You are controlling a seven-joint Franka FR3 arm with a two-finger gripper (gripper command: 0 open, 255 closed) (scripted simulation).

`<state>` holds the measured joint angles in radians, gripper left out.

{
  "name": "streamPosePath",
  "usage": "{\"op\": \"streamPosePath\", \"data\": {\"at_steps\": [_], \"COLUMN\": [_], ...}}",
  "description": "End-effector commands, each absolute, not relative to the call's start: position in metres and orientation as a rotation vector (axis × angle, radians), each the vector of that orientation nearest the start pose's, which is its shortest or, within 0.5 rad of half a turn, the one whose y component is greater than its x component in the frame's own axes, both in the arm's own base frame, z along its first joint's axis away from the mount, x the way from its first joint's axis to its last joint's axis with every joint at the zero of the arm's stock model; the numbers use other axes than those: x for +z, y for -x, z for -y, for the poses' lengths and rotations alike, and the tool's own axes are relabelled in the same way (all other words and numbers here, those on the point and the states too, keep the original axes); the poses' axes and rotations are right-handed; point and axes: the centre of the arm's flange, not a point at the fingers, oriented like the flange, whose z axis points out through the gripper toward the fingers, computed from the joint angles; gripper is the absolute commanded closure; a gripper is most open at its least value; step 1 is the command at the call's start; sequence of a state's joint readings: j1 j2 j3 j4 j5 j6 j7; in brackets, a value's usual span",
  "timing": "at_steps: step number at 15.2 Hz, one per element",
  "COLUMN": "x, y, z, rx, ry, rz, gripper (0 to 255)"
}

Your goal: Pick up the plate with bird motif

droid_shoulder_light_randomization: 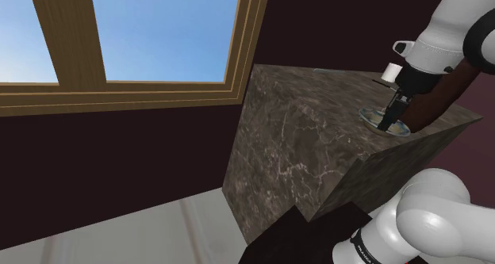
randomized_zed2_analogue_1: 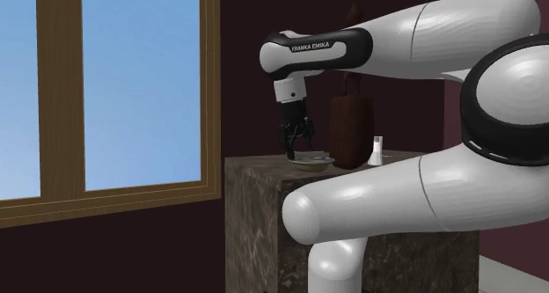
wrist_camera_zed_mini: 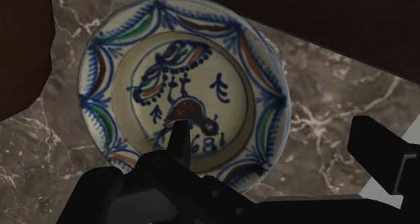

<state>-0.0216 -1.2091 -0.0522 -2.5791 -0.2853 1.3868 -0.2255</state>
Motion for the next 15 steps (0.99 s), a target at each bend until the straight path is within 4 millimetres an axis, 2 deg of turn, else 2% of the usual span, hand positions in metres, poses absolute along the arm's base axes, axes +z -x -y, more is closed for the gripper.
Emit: {"op": "streamPosePath", "data": {"at_steps": [1, 5, 6, 15], "x": [0.567, 0.553, 0.554, 0.553], "y": [-0.180, -0.180, -0.180, -0.180], "z": [0.054, 0.054, 0.054, 0.054], "rx": [0.026, 0.026, 0.027, 0.026], "ry": [3.366, 3.366, 3.366, 3.366], "rz": [0.220, 0.220, 0.220, 0.220], "gripper": [0, 0, 255, 255]}}
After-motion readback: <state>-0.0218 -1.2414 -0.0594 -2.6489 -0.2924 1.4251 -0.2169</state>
